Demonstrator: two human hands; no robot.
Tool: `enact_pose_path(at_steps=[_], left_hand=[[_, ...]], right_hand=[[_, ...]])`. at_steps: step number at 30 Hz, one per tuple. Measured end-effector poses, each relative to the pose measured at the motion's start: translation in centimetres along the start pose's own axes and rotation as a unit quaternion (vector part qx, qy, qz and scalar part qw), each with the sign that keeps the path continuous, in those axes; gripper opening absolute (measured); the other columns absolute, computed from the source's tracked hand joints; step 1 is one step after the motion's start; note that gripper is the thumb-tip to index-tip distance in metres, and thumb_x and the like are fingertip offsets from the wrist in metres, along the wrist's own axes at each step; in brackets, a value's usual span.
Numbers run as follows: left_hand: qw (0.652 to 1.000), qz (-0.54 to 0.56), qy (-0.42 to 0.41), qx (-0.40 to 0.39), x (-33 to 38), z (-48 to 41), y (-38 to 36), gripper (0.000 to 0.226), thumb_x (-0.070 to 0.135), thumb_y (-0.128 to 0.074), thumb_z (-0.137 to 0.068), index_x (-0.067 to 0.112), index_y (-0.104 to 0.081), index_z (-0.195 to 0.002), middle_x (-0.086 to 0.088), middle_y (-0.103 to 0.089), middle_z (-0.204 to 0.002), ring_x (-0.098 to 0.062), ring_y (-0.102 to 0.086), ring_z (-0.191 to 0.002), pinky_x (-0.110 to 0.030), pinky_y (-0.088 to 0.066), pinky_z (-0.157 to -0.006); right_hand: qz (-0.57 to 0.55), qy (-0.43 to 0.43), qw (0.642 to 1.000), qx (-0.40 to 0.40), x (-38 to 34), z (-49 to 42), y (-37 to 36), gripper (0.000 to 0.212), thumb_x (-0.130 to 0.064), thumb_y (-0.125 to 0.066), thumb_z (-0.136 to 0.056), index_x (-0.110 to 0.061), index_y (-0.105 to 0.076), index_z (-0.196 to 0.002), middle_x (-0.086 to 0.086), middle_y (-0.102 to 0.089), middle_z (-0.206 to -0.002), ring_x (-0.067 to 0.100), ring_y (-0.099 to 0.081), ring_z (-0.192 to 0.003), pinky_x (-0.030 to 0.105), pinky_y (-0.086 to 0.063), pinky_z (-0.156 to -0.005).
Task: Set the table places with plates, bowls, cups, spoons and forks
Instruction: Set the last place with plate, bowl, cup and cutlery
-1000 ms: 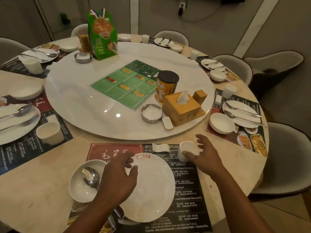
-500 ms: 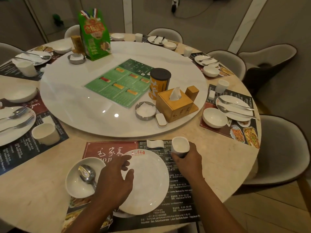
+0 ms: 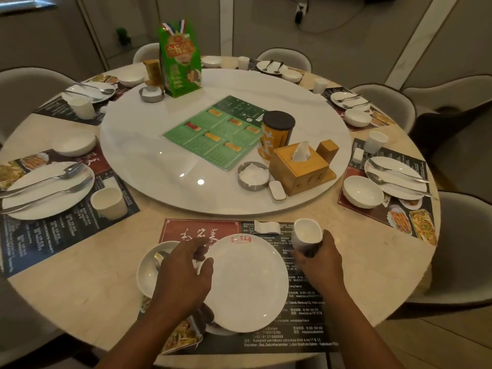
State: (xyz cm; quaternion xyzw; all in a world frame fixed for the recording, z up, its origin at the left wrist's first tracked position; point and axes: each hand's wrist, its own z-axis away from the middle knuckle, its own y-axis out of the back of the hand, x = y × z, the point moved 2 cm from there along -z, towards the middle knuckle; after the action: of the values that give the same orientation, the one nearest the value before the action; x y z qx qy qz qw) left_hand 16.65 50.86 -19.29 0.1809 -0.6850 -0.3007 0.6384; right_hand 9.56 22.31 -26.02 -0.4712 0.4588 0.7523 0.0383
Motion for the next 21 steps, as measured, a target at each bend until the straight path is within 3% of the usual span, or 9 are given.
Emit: enact_pose_path(at_steps=[2, 4, 6, 9, 11, 21], left_hand=[[1.000, -0.005, -0.012, 0.009, -0.5, 0.1, 0.8, 0.038, 0.022, -0.072, -0.085, 0.024, -0.062, -0.122, 0.016, -0.063, -0.103, -0.003, -0.061, -0.093, -0.022, -0.051, -0.077], [1.000, 0.001, -0.010, 0.025, -1.2, 0.4, 1.7, 0.036, 0.019, -0.070, -0.086, 0.025, -0.062, -0.121, 0.015, -0.062, -0.104, -0.003, -0.060, -0.093, -0.019, -0.048, -0.075], [0.998, 0.021, 0.011, 0.052, -2.3, 0.9, 2.9, 0.032, 0.015, -0.069, -0.087, 0.026, -0.063, -0.117, 0.011, -0.065, -0.106, -0.006, -0.061, -0.094, -0.025, -0.052, -0.078], [0.994, 0.027, 0.046, 0.092, -4.5, 1.9, 4.4, 0.029, 0.011, -0.069, -0.086, 0.027, -0.064, -0.109, 0.007, -0.066, -0.101, -0.010, -0.062, -0.093, -0.040, -0.057, -0.080], [0.993, 0.021, 0.063, 0.100, -5.8, 2.7, 5.0, 0.032, 0.008, -0.068, -0.084, 0.028, -0.064, -0.108, 0.008, -0.065, -0.099, -0.010, -0.062, -0.090, -0.041, -0.057, -0.079], [0.993, -0.006, 0.087, 0.086, -8.2, 4.2, 5.5, 0.038, 0.009, -0.069, -0.083, 0.026, -0.061, -0.116, 0.005, -0.058, -0.101, -0.011, -0.060, -0.088, -0.039, -0.055, -0.075]], right_hand=[[0.000, -0.031, 0.999, 0.022, 0.4, 1.7, 0.0, 0.079, -0.033, -0.083, -0.073, -0.017, -0.038, -0.136, 0.005, -0.060, -0.129, 0.024, -0.059, -0.113, 0.039, -0.051, -0.092], [-0.020, -0.041, 0.999, 0.030, 0.4, 4.2, -0.1, 0.064, -0.027, -0.074, -0.083, -0.014, -0.040, -0.136, 0.007, -0.064, -0.121, 0.024, -0.062, -0.102, 0.034, -0.049, -0.086], [-0.030, -0.028, 0.999, 0.001, 0.3, 6.6, -0.7, 0.051, -0.025, -0.068, -0.089, -0.017, -0.044, -0.132, 0.000, -0.067, -0.100, 0.016, -0.063, -0.084, 0.029, -0.045, -0.076], [-0.006, -0.004, 0.999, -0.052, 0.4, 8.7, -2.3, 0.044, -0.026, -0.069, -0.088, -0.018, -0.050, -0.127, -0.008, -0.064, -0.084, 0.009, -0.062, -0.074, 0.030, -0.049, -0.071], [-0.006, -0.002, 0.998, -0.068, 0.5, 9.1, -2.9, 0.041, -0.021, -0.069, -0.088, -0.019, -0.055, -0.126, -0.007, -0.065, -0.085, 0.011, -0.063, -0.075, 0.035, -0.054, -0.074], [0.031, -0.020, 0.997, -0.060, -0.2, 9.8, -1.9, 0.044, -0.021, -0.068, -0.090, -0.019, -0.056, -0.132, 0.001, -0.069, -0.098, 0.009, -0.057, -0.074, 0.023, -0.039, -0.062]])
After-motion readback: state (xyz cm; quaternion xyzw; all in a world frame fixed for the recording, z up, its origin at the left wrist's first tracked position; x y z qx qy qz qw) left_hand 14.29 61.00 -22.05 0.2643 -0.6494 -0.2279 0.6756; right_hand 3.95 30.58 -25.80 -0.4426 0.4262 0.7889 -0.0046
